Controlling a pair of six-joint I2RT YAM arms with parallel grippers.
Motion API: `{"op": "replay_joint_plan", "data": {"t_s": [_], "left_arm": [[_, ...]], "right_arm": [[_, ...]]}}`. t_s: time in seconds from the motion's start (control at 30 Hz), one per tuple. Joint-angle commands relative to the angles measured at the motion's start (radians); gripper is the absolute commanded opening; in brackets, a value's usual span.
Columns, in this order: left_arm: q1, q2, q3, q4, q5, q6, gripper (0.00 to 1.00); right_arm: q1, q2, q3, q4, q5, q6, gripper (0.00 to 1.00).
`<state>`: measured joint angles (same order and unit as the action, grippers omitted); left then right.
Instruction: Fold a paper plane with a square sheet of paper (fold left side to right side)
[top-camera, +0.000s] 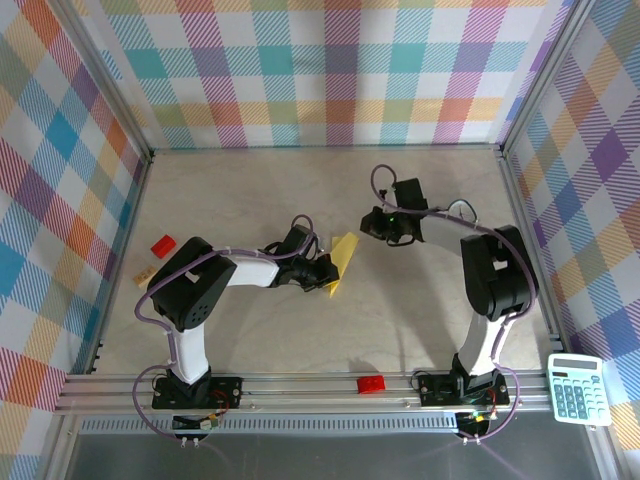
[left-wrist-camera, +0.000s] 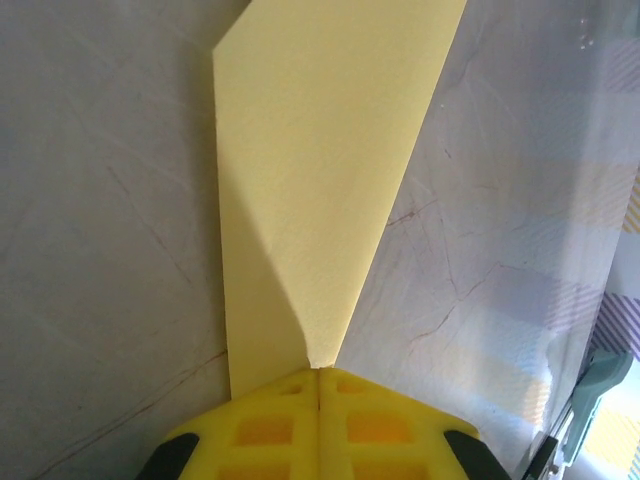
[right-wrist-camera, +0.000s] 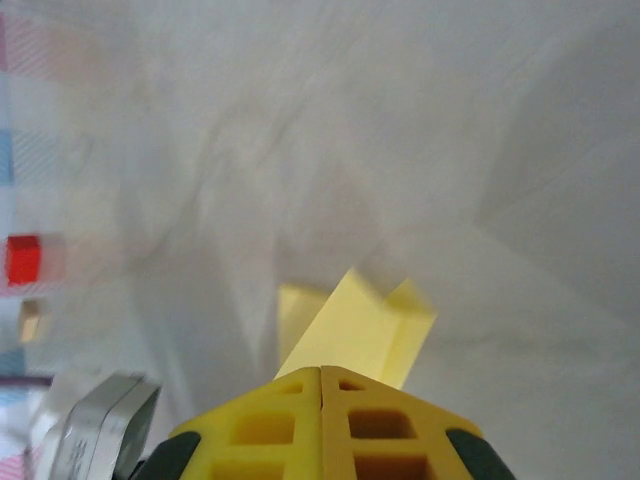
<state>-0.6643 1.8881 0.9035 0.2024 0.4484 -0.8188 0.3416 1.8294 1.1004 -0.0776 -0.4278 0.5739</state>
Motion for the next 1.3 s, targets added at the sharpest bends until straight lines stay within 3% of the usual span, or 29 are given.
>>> {"op": "replay_joint_plan", "data": {"t_s": [0.0,0.3,0.67,0.97,1.27], "left_arm": [[-0.014,0.072,-0.045,-0.109,-0.120,-0.029,0.00],[-0.014,0.067,-0.046,-0.100,-0.119,-0.029,0.00],[-0.011,0.010,-0.019,-0.098,-0.097,-0.016,0.00],[0.000,-0.148,0.051,-0.267,-0.120,0.077,0.07],[-0.016,-0.168,0.039,-0.250,0.087,0.092,0.00]], "right_arm": [[0.067,0.014,-0.058,0.054,-0.112,0.087,0.05],[0.130,0.095,-0.051,0.088,-0.112,0.147,0.05],[0.139,0.171,-0.062,-0.005,-0.047,0.121,0.03],[0.139,0.203,-0.034,-0.123,0.036,0.054,0.00],[0.140,0.205,-0.021,-0.127,0.027,0.038,0.00]]}}
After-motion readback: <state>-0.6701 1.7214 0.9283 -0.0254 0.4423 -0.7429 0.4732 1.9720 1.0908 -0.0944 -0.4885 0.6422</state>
